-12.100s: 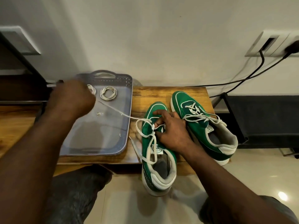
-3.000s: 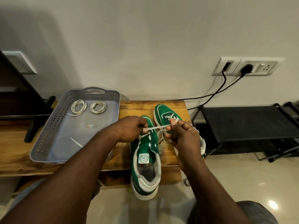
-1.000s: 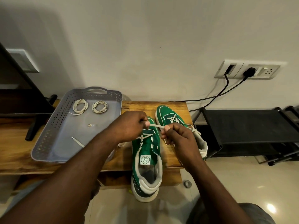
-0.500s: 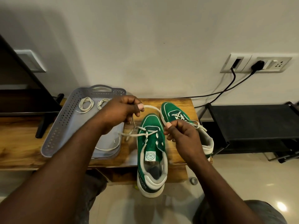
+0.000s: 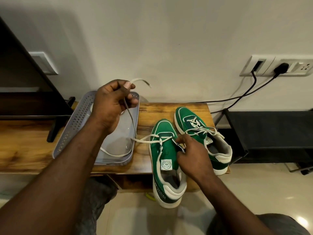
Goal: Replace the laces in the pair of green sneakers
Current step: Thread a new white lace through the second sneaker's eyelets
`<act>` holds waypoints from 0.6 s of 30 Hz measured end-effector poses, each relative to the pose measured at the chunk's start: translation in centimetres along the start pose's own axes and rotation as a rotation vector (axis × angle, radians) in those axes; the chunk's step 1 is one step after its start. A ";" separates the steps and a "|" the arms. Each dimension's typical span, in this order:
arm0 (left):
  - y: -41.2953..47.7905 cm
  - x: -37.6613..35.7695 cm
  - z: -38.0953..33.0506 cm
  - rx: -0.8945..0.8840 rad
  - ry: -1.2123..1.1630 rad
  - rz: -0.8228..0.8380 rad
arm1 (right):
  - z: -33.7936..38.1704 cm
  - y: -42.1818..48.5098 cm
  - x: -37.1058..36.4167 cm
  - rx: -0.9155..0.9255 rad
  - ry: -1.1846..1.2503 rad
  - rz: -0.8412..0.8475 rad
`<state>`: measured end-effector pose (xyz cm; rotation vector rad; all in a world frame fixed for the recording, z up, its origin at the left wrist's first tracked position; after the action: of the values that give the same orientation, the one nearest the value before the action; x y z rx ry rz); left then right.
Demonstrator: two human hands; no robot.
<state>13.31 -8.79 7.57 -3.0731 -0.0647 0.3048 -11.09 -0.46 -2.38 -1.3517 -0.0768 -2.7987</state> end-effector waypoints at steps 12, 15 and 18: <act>-1.8 -4.3 6.8 0.549 0.699 0.189 | -0.4 1.2 -0.4 -0.007 -0.073 -0.033; -1.9 -5.7 7.8 0.614 0.765 0.155 | -0.7 1.7 -0.3 -0.009 -0.064 -0.016; -1.6 -6.4 8.7 0.583 0.875 0.157 | -1.0 1.9 -0.4 -0.010 -0.026 0.006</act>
<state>5.28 -7.06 0.38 -2.3688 0.2515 -0.8548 -11.51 -2.43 -3.27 -1.3877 -0.0586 -2.7808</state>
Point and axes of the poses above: each hand's wrist, its own y-axis towards the middle knuckle, its own x-axis out of the back of the hand, z = x × y, the point moved 2 cm from there along y, towards the middle knuckle, and after that the axes turned 8 degrees about x, right-handed, at the moved point
